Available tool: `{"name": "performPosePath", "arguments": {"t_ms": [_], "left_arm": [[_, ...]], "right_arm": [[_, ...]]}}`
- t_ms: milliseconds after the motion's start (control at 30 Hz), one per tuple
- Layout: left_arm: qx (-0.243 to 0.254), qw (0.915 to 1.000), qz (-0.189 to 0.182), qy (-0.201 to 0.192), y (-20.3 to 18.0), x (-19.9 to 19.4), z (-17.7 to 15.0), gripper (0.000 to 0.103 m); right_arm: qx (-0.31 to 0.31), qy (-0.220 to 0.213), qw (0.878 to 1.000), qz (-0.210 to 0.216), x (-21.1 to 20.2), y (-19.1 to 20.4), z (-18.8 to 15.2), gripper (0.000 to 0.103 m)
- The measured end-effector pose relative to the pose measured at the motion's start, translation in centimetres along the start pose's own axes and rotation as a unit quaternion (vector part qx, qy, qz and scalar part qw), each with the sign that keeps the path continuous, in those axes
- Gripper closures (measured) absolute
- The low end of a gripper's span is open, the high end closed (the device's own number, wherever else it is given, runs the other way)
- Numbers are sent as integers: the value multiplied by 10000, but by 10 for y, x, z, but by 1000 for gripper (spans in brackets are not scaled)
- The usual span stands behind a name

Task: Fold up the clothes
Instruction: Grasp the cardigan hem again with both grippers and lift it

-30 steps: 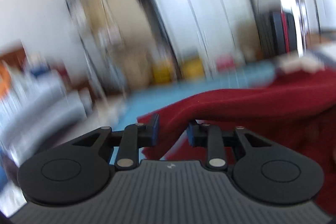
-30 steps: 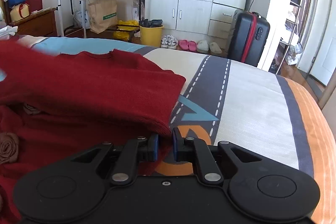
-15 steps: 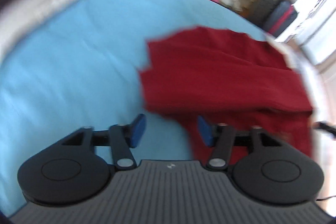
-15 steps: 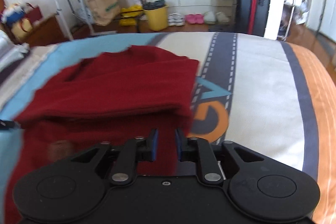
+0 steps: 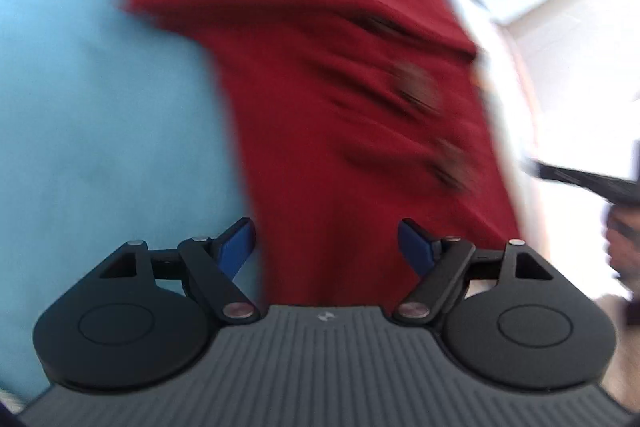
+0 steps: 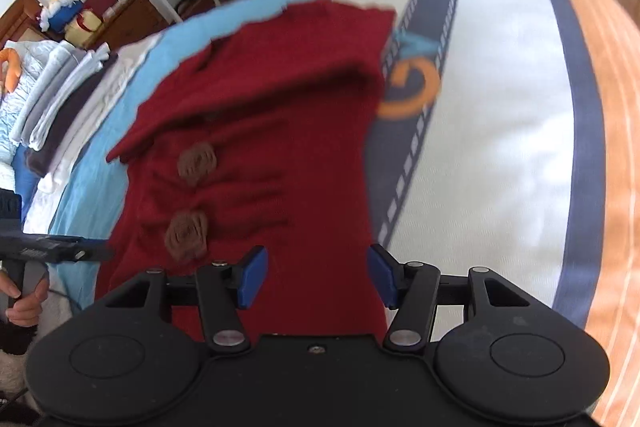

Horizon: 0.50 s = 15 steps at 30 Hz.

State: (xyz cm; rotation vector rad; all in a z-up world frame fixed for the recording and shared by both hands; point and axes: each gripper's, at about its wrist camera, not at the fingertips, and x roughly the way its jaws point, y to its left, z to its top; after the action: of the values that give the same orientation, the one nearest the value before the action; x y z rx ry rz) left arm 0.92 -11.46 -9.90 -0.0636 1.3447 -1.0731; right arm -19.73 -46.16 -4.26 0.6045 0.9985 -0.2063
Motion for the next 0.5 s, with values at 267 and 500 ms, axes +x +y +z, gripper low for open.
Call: {"name": "performPosePath", "arguments": {"t_ms": [267,500], "left_arm": [[339,9962,783,-153,-11,-4,-22,26],[326,9948,947,-185,-10,-4,-31,19]], "right_arm": [[-51,553,9984,50,20,-25,-10,42],[-541,1164,9914,263,33,-12,-30,33]]}}
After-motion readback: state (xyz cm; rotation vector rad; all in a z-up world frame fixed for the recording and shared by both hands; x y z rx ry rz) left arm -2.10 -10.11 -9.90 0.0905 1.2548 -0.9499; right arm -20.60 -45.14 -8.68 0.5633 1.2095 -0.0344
